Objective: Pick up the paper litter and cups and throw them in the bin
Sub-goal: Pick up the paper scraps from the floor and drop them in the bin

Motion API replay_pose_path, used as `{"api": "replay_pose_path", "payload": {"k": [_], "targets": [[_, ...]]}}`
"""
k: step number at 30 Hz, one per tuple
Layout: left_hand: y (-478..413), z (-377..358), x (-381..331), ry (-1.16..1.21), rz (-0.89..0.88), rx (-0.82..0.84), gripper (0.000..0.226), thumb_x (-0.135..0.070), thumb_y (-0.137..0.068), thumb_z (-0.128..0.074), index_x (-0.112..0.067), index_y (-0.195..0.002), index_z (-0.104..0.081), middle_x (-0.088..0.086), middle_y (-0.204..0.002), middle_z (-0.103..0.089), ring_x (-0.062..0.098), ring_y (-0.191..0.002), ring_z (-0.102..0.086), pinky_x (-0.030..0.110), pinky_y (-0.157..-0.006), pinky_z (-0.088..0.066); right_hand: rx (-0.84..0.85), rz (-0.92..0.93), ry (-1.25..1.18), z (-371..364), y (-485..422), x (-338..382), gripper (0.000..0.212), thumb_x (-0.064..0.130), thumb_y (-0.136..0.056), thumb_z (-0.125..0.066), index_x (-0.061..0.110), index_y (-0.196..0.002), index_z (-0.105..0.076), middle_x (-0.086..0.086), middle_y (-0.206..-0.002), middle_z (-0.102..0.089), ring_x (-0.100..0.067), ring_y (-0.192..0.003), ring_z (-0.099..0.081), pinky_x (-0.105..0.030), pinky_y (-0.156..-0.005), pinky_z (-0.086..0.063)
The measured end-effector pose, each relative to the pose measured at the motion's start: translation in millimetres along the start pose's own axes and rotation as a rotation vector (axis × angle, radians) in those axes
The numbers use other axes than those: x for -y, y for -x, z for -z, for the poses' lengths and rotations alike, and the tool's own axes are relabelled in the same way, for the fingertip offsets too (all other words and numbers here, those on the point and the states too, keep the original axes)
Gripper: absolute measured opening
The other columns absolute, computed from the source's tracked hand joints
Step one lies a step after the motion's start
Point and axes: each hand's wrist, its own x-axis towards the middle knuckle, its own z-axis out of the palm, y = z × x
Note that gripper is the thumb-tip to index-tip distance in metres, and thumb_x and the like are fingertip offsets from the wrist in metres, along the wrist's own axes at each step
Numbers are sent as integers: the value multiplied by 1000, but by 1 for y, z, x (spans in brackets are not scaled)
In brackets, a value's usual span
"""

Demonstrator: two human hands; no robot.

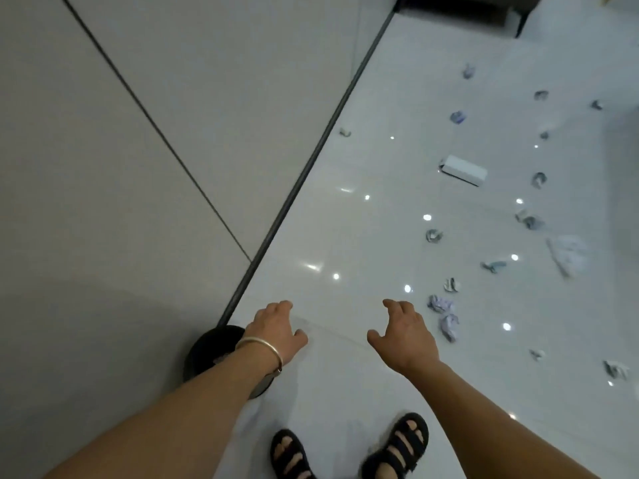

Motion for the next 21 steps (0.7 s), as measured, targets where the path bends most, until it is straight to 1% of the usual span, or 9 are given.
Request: {"api": "replay_pose_path", "payload": {"k": [3,6,11,13,17,21], "targets": [[4,-7,-64,-81,-109,31,66,-44,-90,-49,-18,-146,-25,4,-148,-32,22,-134,-31,34,-108,-32,-62,-127,-60,33,24,-55,70,44,-88,-55,22,-149,-29,-1,-149,-33,-22,-130,-39,-34,-92,-44],[4,-21,-134,-138,-206,40,66,-43,-90,-51,-18,-146,-26,4,-148,-33,22,-133,-32,34,-108,-32,-89,-241,-130,53,46,-113,70,44,-88,-55,21,-148,-29,-1,-149,-33,-22,-131,-38,-35,-93,-43],[8,-57,-247,-223,-326,68,66,-41,-89,-52,-17,-146,-28,3,-147,-35,22,-133,-33,36,-108,-33,-108,-370,-210,73,74,-207,69,44,-89,-55,20,-148,-28,-2,-148,-32,-22,-127,-40,-31,-87,-43],[11,-75,-285,-261,-357,82,66,-41,-89,-53,-18,-146,-28,3,-147,-34,22,-134,-32,35,-108,-33,-101,-403,-237,79,83,-242,70,45,-90,-54,20,-149,-27,-2,-148,-31,-22,-127,-40,-31,-87,-43],[12,-111,-343,-286,-392,123,63,-40,-89,-53,-18,-144,-31,2,-146,-36,21,-132,-35,35,-106,-35,-91,-466,-264,93,93,-306,71,45,-90,-53,20,-150,-24,-2,-150,-28,-22,-130,-38,-33,-91,-43],[-7,-144,-369,-274,-357,175,61,-37,-88,-54,-18,-143,-32,3,-144,-39,22,-130,-37,35,-103,-37,-78,-498,-264,98,81,-350,71,45,-89,-54,20,-149,-25,-2,-149,-30,-22,-127,-40,-33,-89,-44]]}}
